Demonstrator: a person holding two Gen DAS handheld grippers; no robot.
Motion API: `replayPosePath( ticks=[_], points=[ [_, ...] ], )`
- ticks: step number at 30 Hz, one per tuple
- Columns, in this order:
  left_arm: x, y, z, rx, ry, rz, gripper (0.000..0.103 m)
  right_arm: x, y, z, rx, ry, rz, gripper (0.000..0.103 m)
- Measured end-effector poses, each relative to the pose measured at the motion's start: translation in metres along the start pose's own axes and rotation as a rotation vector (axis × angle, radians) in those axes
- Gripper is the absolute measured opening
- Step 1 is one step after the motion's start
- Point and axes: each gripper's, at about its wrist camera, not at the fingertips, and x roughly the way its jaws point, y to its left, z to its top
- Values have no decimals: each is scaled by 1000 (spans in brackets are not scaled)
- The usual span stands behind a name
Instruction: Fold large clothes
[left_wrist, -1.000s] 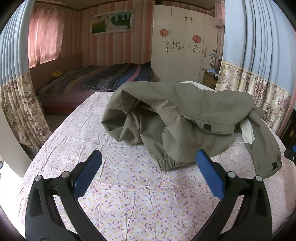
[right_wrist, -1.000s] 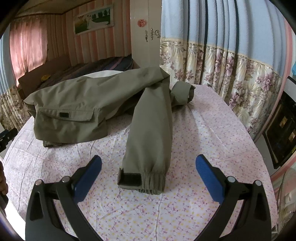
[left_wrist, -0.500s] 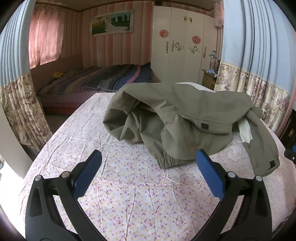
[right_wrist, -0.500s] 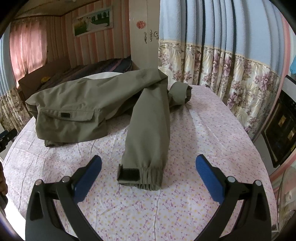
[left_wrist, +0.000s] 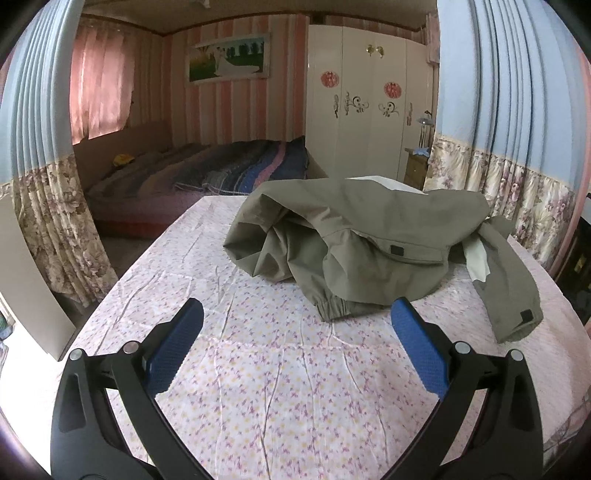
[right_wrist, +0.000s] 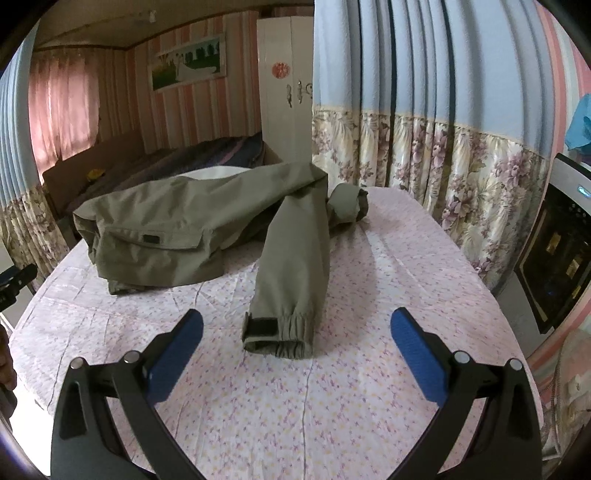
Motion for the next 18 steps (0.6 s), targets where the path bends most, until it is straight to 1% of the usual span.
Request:
replayPosePath(
  ticks=[9,18],
  points=[
    [-50,-2,-9,2,-58,4,100,-41,-6,-14,13,-55,15,101],
    [-69,0,-13,-5,-78,12,100,-60,-12,-23,33,-78,18,101]
  ],
)
